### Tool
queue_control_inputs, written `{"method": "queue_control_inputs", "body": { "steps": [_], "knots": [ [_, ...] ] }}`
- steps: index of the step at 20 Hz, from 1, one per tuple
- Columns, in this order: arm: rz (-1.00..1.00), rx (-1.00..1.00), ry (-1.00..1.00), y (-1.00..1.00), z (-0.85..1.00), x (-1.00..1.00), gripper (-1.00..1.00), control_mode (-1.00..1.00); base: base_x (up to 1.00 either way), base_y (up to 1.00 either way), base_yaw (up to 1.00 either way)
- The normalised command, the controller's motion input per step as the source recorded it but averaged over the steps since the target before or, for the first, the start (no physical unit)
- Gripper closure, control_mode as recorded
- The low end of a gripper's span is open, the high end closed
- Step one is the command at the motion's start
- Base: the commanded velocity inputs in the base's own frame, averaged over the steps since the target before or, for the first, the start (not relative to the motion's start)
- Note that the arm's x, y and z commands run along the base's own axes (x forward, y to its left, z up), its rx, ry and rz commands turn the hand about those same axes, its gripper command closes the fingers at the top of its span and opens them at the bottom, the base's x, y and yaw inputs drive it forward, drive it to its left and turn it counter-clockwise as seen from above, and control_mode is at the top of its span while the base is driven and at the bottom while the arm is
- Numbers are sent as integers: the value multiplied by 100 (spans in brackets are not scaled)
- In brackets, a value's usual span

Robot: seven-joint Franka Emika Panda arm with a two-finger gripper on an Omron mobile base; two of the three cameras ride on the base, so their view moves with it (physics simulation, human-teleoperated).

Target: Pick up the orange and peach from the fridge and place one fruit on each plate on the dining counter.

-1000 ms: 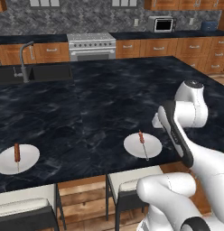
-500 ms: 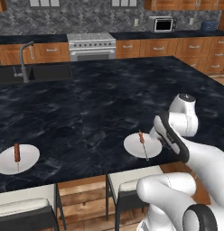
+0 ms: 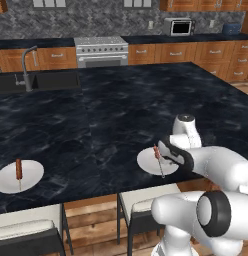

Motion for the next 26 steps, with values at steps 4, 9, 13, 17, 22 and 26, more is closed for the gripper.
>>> {"method": "queue_control_inputs", "body": {
  "steps": [4,9,13,17,22,26],
  "knots": [
    [3,0,4,0,-1,24,100,-100,0,0,0],
    [2,1,7,0,0,36,100,-100,0,0,0],
    [0,0,0,4,-4,10,100,-100,0,0,0],
    [1,0,0,0,-15,1,100,-100,0,0,0],
    [1,1,0,1,-30,0,100,-100,0,0,0],
    [4,1,0,9,-25,0,100,-100,0,0,0]
  ]
}}
